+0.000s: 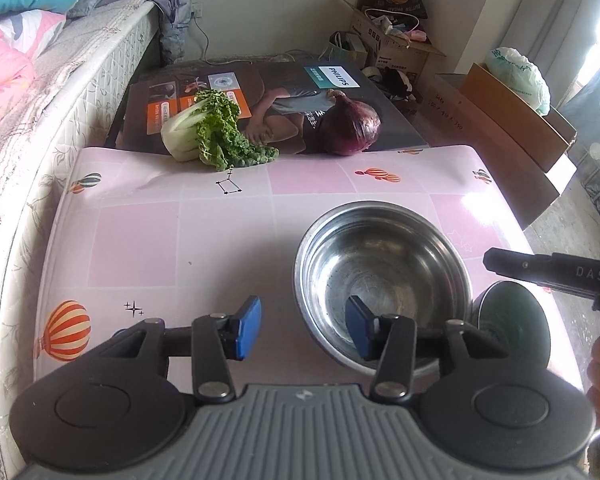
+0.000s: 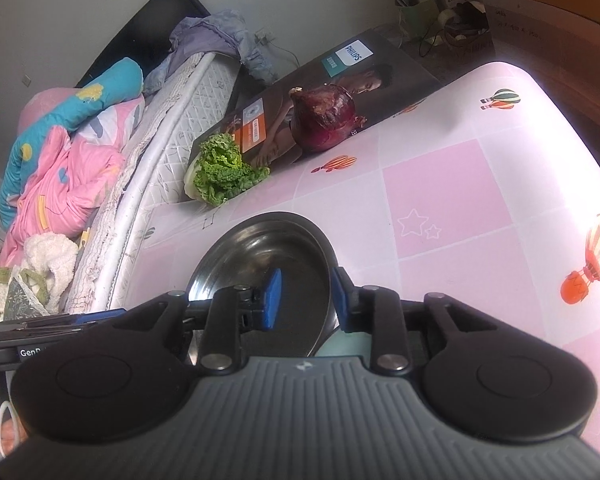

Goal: Organize plates and bowls

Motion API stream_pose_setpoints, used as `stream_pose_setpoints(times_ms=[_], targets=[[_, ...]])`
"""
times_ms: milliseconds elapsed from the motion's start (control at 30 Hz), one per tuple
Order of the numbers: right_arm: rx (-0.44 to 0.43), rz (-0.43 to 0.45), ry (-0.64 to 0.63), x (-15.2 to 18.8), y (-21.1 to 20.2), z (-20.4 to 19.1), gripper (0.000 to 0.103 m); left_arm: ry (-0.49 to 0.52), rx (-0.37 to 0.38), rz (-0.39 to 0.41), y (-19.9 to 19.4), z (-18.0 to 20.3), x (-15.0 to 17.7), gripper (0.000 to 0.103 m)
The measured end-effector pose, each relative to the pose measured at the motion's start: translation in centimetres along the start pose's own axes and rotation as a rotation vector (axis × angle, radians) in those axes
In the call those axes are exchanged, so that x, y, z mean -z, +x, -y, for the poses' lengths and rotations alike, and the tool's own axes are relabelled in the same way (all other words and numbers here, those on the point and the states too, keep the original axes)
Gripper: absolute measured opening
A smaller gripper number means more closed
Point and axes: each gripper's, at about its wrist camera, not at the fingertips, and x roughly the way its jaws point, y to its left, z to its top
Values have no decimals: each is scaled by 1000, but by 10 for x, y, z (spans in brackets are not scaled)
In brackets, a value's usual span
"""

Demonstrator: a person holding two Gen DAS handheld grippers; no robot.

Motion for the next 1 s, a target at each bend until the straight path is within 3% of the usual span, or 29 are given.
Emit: stream_pose_setpoints(times_ms=[300, 433, 567, 667, 1000], targets=[[-15, 61, -27, 25, -71, -13, 34, 13, 22, 87, -63, 3, 35, 73], [3, 78, -66, 46, -103, -23, 48, 17, 46, 116, -86, 8, 53, 78], [21, 99, -100, 68, -131, -32, 62, 8, 79, 145, -101, 12, 72, 93], [37, 126, -132, 85, -151, -37, 72, 1, 81, 173, -111, 17, 89, 96], [90, 148, -168, 133, -199, -33, 74, 32, 136, 208, -125, 38, 128, 97]])
